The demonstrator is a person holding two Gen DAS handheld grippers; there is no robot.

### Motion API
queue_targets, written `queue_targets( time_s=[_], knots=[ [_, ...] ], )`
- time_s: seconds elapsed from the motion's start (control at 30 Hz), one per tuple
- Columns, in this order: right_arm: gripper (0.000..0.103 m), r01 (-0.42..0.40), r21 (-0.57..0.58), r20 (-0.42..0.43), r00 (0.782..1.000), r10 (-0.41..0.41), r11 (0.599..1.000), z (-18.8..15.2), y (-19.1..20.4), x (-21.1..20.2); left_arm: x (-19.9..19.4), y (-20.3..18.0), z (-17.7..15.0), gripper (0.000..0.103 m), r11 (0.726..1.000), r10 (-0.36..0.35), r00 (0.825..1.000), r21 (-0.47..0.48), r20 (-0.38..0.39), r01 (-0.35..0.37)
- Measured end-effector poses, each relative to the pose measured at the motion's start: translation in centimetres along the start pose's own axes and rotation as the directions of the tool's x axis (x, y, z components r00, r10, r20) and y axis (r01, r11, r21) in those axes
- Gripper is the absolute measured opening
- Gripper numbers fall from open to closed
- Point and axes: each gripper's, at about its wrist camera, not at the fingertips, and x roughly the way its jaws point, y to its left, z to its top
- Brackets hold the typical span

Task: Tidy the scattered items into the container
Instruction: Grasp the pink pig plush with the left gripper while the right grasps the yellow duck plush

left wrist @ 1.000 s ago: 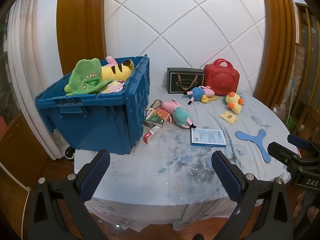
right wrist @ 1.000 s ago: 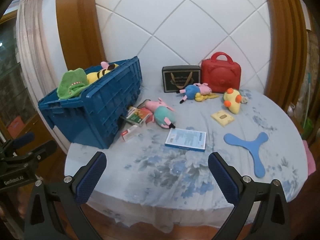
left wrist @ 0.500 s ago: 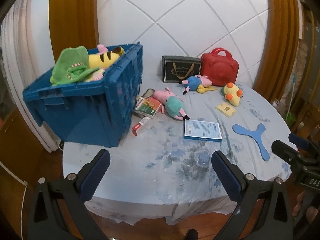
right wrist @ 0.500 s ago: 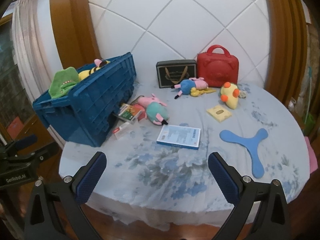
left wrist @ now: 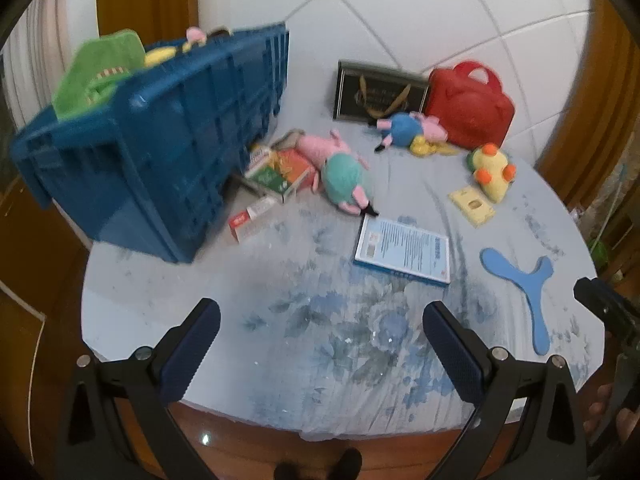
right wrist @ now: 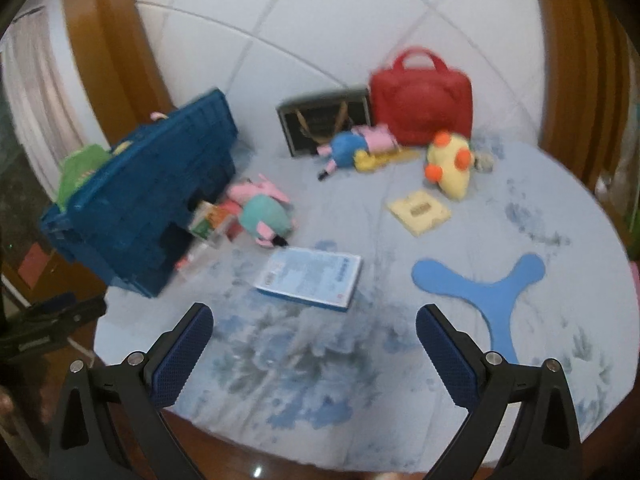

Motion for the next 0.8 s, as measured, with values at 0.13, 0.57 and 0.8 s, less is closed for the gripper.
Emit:
queue_targets(
  time_s=[0.13,0.57,0.8],
  knots=[
    [0.103,-0.008,0.017,-0.074,0.997,0.009,1.0,0.4,-2.0,3.5,2.7,-0.5,0.7,0.103,0.999,0.04,0.998,-0.012,-0.048,-0.041],
    [0.103,0.114,0.041,-0.147,0.983,-0.107,0.993,7.1,-5.8,12.5,14.7,-3.2,9.7,0.103,1.0,0.01,0.986,0.007,-0.166,-0.009],
    [0.103,0.202,0.083,-0.173,0.967,-0.186,0.976,11.2,-10.7,15.7,20.7,-4.4,15.1,0.103,0.998,0.049,0.981,-0.032,-0.188,-0.056]
  ],
)
